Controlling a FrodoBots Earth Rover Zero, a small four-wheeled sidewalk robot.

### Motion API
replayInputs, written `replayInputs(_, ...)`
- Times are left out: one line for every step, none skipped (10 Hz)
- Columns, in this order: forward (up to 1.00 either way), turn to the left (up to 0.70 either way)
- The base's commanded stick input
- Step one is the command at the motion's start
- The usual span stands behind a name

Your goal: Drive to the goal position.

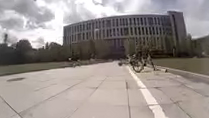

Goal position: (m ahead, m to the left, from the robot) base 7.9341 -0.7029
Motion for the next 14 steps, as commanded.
replayInputs(0.00, 0.00)
replayInputs(0.62, 0.00)
replayInputs(0.70, 0.00)
replayInputs(0.70, 0.00)
replayInputs(0.70, 0.00)
replayInputs(0.70, 0.00)
replayInputs(0.70, 0.00)
replayInputs(0.70, 0.00)
replayInputs(0.70, 0.00)
replayInputs(0.70, 0.00)
replayInputs(0.70, 0.00)
replayInputs(0.70, 0.00)
replayInputs(0.70, 0.00)
replayInputs(0.70, 0.00)
